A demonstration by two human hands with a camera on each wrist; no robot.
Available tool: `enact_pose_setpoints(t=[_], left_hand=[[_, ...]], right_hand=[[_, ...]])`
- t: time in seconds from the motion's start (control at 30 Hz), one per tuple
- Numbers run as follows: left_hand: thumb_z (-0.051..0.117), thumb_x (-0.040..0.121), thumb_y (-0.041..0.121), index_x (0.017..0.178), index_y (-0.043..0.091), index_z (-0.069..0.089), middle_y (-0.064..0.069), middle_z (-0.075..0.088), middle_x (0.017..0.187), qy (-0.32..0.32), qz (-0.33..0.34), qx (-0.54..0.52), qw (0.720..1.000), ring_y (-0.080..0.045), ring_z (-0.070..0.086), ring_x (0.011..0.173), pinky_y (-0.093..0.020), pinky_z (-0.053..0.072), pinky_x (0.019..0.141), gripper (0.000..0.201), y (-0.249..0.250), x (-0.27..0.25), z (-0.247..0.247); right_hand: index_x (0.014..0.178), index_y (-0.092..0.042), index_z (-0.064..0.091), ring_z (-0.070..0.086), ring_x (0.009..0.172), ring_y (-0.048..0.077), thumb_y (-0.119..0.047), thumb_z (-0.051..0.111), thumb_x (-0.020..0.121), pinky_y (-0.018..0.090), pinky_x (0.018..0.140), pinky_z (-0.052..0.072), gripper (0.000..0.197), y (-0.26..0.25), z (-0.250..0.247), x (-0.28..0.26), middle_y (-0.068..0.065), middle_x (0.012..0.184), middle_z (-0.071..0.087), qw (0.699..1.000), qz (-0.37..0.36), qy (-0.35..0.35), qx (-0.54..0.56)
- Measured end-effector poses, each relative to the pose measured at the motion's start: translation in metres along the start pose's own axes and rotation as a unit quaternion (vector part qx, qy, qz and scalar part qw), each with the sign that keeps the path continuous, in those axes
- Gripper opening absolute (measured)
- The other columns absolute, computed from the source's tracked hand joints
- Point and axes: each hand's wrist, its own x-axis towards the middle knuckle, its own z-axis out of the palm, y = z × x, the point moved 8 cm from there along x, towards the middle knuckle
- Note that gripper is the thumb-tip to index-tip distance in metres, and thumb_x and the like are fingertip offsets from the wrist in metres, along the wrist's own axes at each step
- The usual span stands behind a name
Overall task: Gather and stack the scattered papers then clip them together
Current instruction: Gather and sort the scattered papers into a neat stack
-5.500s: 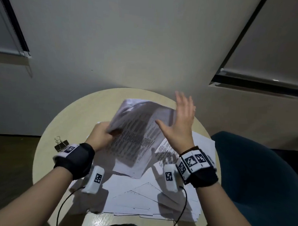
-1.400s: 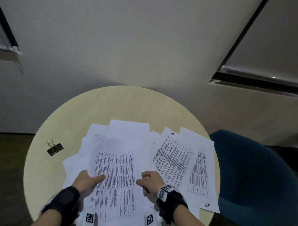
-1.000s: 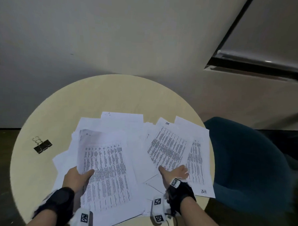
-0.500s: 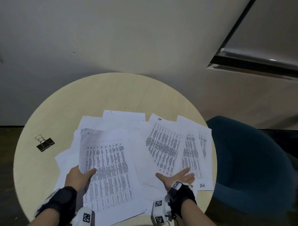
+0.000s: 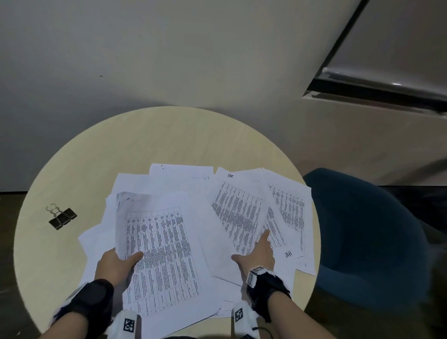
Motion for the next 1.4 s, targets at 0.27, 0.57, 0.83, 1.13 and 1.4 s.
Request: enact_pose_setpoints(t=[0.27, 0.57, 0.83, 1.13, 1.4], left_hand=[[0.073, 0.082, 0.012, 0.068, 0.002, 0.054, -0.014, 0.050, 0.050, -0.020, 0.015, 0.002, 1.000, -0.019, 0.040, 0.043, -0.026, 0.034, 0.045, 0.026, 0.007, 0.001, 0.001], [0.074, 0.082, 0.012, 0.065, 0.004, 0.054, -0.011, 0.054, 0.053, -0.037, 0.025, 0.038, 0.998, -0.021, 0.044, 0.048, -0.022, 0.037, 0.043, 0.027, 0.020, 0.004, -0.001], [0.075, 0.080, 0.010, 0.063, 0.006, 0.050, -0.008, 0.054, 0.060, -0.046, 0.001, 0.044, 0.998, -0.022, 0.048, 0.055, -0.026, 0.035, 0.051, 0.031, 0.025, 0.005, -0.003], [0.082, 0.073, 0.024, 0.116, -0.010, 0.055, -0.025, 0.066, 0.112, -0.029, -0.010, 0.019, 0.999, -0.038, 0.063, 0.099, -0.039, 0.046, 0.084, 0.061, 0.020, 0.001, -0.004], [0.074, 0.082, 0.029, 0.075, -0.009, 0.058, -0.003, 0.044, 0.050, 0.003, -0.019, 0.054, 0.998, -0.020, 0.040, 0.048, -0.029, 0.031, 0.053, 0.041, 0.022, -0.003, -0.007]], right_hand=[[0.151, -0.007, 0.005, 0.035, 0.133, 0.040, -0.041, 0.079, 0.072, 0.048, 0.106, 0.038, 0.113, 0.004, -0.008, 0.000, 0.023, 0.150, 0.022, 0.990, 0.109, -0.008, 0.085], [0.141, 0.002, 0.036, 0.053, 0.107, 0.029, -0.034, 0.070, 0.085, 0.038, 0.090, 0.049, 0.075, -0.004, -0.015, 0.019, 0.018, 0.141, 0.046, 0.990, 0.061, -0.087, 0.095], [0.145, -0.004, 0.036, 0.043, 0.134, 0.033, -0.016, 0.058, 0.094, 0.038, 0.111, 0.034, 0.057, 0.019, -0.102, 0.041, 0.011, 0.146, 0.043, 0.957, 0.034, 0.121, 0.261], [0.126, -0.002, 0.056, 0.058, 0.095, 0.023, -0.027, 0.051, 0.098, 0.020, 0.074, 0.043, 0.038, -0.034, -0.122, -0.006, 0.012, 0.123, 0.062, 0.938, -0.059, 0.093, 0.327], [0.132, 0.003, 0.047, 0.059, 0.101, 0.032, -0.021, 0.040, 0.103, 0.038, 0.088, 0.044, 0.038, -0.071, -0.010, -0.045, 0.013, 0.107, 0.061, 0.956, -0.023, -0.083, 0.280]])
